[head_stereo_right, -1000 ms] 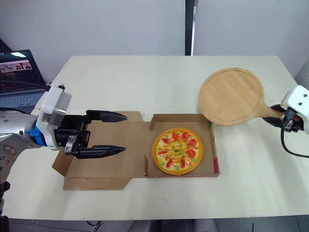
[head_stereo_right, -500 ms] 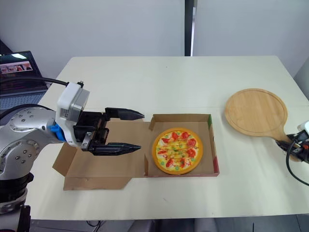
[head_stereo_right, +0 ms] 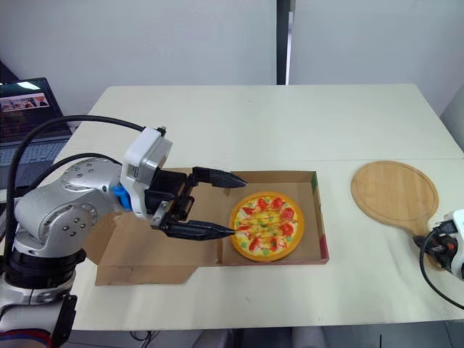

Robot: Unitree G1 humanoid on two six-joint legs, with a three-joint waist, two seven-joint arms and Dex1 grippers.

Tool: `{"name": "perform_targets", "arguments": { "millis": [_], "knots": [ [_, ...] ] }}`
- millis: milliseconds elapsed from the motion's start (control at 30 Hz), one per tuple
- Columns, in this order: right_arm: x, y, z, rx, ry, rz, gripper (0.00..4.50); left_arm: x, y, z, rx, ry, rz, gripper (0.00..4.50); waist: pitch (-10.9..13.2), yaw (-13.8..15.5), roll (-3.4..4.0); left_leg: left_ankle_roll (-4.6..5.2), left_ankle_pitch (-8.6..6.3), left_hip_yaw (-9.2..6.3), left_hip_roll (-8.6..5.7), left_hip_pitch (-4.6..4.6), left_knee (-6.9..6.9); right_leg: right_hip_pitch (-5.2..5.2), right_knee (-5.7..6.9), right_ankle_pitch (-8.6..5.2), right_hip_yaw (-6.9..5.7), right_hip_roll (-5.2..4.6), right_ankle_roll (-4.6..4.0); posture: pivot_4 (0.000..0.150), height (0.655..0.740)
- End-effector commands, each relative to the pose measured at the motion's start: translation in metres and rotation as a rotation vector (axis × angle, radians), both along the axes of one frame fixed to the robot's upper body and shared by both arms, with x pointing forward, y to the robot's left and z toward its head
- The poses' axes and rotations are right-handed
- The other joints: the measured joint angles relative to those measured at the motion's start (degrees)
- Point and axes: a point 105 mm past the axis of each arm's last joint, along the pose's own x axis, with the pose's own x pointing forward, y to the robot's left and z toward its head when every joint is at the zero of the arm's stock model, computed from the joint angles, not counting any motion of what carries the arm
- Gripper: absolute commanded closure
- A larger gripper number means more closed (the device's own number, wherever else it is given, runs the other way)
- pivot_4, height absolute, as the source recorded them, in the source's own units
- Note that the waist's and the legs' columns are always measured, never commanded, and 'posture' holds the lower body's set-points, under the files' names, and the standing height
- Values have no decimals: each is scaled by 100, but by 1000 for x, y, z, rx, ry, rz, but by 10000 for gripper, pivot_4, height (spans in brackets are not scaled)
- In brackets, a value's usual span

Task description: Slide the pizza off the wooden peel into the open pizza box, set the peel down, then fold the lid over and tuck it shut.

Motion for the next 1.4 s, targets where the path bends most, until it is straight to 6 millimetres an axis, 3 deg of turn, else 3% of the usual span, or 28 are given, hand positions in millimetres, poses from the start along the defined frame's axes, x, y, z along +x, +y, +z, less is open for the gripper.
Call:
{"name": "perform_targets", "arguments": {
  "millis": [33, 100, 133, 167, 367, 567, 733, 833, 1067, 1400],
  "knots": [
    [2, -8, 14, -27, -52, -32, 29196, 4, -1, 6, -8, -43, 13, 0, 0, -1, 1, 0, 0, 0, 0, 2, 0, 3, -1, 0, -1, 0, 0, 1500, 7400],
    [3, -8, 13, -9, -50, -45, 29196, 6, -1, 5, -7, -54, 21, 0, 0, -1, 1, 0, 0, 0, 0, 5, 0, 7, -2, 0, 0, 0, 0, 1500, 7400],
    [3, -8, 13, 1, -51, -48, 22118, 6, -1, 5, -7, -56, 24, 0, 0, -2, 1, 0, 0, 0, -1, 6, 0, 8, -2, 0, 0, 0, 1, 1500, 7400],
    [2, -7, 13, 4, -50, -49, 20338, 6, -2, 5, -7, -58, 26, 0, -1, -1, 0, 0, 0, 0, -1, 6, 0, 8, -2, 0, 0, 0, 1, 1500, 7400],
    [-9, -4, 26, -19, -82, -5, 128, 11, 2, 5, -22, -92, 87, 0, -1, 23, 0, 0, 0, -4, -1, 13, 0, 19, -6, 0, -2, 0, 1, 1500, 7400],
    [1, 8, 53, -128, -169, 146, 128, 28, 15, 10, -57, -162, 257, 0, 0, 10, -1, 3, -2, -5, 2, 73, -11, 85, -26, 1, -3, 4, 7, 1500, 7400],
    [28, 41, 77, -204, -232, 359, 128, 37, 48, 9, -77, -161, 472, 0, -2, -41, 2, 2, -2, -2, 8, 85, -15, 86, -23, 1, 1, 9, 8, 1500, 7400],
    [39, 73, 86, -235, -265, 547, 128, 36, 74, 2, -88, -106, 606, 0, -1, -16, 0, 2, -2, -9, 9, 79, -13, 86, -26, 1, -5, 10, 7, 1500, 7400],
    [54, 155, 109, -174, -357, 972, 128, 12, 134, -34, -193, 289, 876, 0, 1, -21, -1, 1, -2, -13, 11, 77, -12, 83, -26, 1, -6, 8, 7, 1500, 7400],
    [50, 245, 133, -18, -304, 1409, 128, -63, 196, -83, -515, 802, 1192, 0, 2, -7, -9, 0, -4, -13, 58, 75, -14, 75, -33, 1, -4, 7, 5, 1500, 7400]
  ]
}}
